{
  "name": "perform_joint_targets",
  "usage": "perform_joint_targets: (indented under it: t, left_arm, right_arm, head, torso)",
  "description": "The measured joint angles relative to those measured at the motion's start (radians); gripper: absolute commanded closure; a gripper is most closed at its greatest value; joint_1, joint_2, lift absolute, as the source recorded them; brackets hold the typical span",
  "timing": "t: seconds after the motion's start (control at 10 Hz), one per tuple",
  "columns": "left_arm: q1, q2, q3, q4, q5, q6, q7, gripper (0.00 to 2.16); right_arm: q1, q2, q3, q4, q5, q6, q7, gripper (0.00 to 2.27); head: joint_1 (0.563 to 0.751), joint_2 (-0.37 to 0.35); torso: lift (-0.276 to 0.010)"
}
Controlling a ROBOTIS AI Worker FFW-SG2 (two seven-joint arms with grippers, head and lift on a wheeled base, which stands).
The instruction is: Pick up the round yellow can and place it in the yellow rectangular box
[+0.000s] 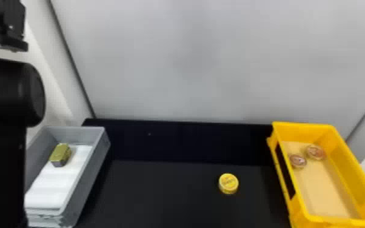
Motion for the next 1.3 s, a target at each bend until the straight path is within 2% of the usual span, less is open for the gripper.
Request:
perform_joint_targets:
  t: [0.8,1.1,1.3]
  left_arm:
    - [-0.001,0.002,0.003,-0.001,0.000,0.006,-0.003,0.26]
    - [-0.010,0.001,-0.001,-0.001,0.000,0.008,-0.003,0.26]
    - [-0.019,0.000,-0.005,-0.001,-0.001,0.008,-0.003,0.26]
  right_arm:
    - [-0.001,-0.001,0.000,-0.001,-0.008,0.018,0.002,0.15]
    - [0.007,0.009,-0.012,0.005,-0.115,0.189,-0.022,0.17]
    - [0.032,0.047,-0.044,0.016,-0.220,0.371,-0.023,0.18]
  head:
    - [0.663,0.054]
    - [0.663,0.054]
    - [0.663,0.054]
  torso:
    - [-0.010]
    - [-0.010]
    - [-0.010]
